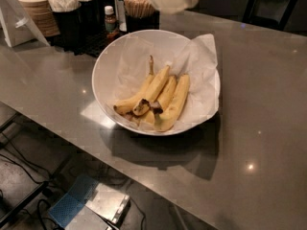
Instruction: Pick banana from white bowl
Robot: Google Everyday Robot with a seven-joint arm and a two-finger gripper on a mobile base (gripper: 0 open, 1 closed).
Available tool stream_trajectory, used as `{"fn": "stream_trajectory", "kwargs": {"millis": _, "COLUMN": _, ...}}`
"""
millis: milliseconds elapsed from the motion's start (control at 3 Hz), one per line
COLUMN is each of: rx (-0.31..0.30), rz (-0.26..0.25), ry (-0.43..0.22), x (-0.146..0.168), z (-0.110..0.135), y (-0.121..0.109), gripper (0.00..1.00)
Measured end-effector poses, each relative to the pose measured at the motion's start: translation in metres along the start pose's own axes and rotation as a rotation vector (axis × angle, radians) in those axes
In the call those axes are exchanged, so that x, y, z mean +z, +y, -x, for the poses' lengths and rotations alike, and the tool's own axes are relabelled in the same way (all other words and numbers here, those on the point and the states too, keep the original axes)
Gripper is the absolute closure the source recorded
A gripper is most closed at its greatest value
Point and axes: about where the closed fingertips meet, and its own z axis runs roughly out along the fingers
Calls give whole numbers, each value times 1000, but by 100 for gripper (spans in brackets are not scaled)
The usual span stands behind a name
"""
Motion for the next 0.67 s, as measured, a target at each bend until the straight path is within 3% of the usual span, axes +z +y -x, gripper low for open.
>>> {"fn": "stream_trajectory", "kwargs": {"millis": 333, "rx": 40, "rz": -6, "ry": 20, "x": 16, "z": -27, "y": -1, "gripper": 0}}
{"fn": "stream_trajectory", "kwargs": {"millis": 667, "rx": 126, "rz": -53, "ry": -26, "x": 44, "z": -75, "y": -9, "gripper": 0}}
